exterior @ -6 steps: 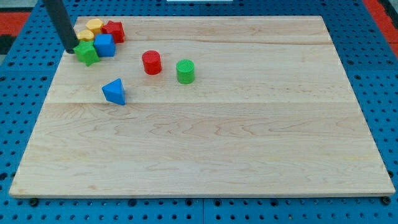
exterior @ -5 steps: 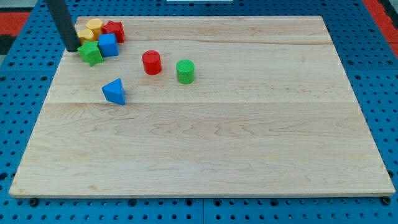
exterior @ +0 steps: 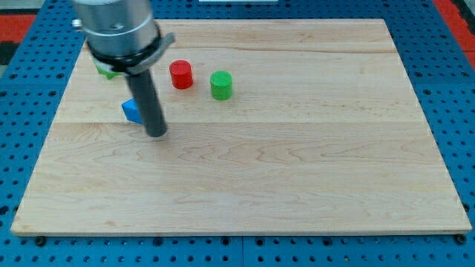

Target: Move the blue triangle closer to the yellow heart and green star

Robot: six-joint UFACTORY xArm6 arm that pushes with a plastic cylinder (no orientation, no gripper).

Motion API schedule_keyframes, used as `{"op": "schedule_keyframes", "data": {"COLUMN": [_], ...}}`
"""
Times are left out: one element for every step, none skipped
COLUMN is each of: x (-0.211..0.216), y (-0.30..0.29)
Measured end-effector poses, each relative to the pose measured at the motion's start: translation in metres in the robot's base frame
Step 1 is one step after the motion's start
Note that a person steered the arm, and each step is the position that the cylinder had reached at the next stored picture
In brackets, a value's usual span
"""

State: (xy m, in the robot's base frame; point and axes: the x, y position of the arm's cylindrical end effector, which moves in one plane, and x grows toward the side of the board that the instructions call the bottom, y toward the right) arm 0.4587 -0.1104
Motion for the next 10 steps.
{"op": "schedule_keyframes", "data": {"x": [-0.018, -0.016, -0.038, -0.049, -0.024, -0.016, -0.019, -0.069, -0.083, -0.103], "y": [-0.018, -0.067, -0.110, -0.133, -0.129, -0.145, -0.121, -0.127, -0.129, -0.129]}}
